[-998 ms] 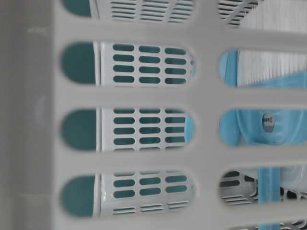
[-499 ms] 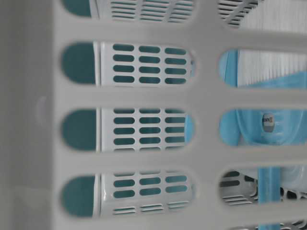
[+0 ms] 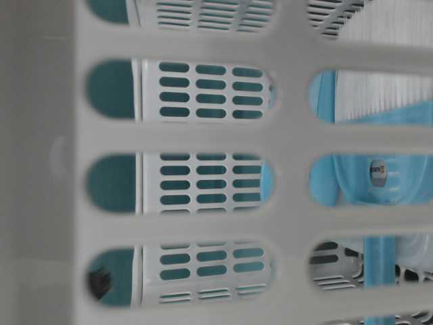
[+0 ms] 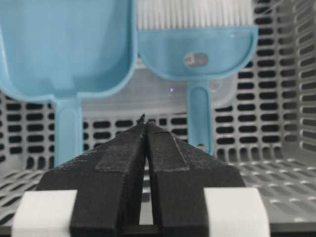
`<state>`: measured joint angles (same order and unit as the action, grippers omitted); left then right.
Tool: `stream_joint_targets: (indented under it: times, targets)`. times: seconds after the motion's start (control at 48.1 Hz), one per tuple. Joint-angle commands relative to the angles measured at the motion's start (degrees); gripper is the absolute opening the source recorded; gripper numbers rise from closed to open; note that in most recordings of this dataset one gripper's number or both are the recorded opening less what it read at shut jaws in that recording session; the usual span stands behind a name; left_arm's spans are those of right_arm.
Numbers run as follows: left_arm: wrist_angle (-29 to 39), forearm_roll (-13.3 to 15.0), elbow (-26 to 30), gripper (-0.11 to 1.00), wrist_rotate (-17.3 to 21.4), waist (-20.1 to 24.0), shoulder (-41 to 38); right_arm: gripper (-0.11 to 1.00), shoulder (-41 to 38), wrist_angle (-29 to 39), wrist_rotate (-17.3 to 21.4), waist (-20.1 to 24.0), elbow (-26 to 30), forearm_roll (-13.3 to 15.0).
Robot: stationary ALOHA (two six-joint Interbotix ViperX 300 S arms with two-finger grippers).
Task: Pick up the hand brush from the shopping basket with the left arm.
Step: 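Move the left gripper over the blue hand brush handle and lower it, then close the left gripper on the blue brush handle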
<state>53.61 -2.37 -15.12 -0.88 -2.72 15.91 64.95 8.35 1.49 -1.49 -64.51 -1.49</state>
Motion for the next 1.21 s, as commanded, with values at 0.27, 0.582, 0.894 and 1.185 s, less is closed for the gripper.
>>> stream_joint_targets:
  times: [0.27, 0.582, 0.894, 1.185]
  targets:
    - [5.98, -0.18, 5.01, 0.62, -5.36, -2.46, -8.0, 0.79, 1.76, 0.88, 0.09, 0.09, -0.44, -0.26]
    - [6.15, -0.18, 4.75, 0.91, -8.09, -6.77, -16.7, 0.79, 1.76, 0.88, 0.09, 0.18, -1.49, -0.26]
    - [5.01, -0.18, 1.85, 0.91, -8.44, -6.94, -20.57, 0.79, 1.76, 0.88, 0.09, 0.35, -2.02, -0.35]
    - [1.32, -0.18, -0.7, 0.91, -8.44, -6.94, -21.45, 0.79, 1.76, 0.79, 1.05, 0.35, -2.55, -0.35]
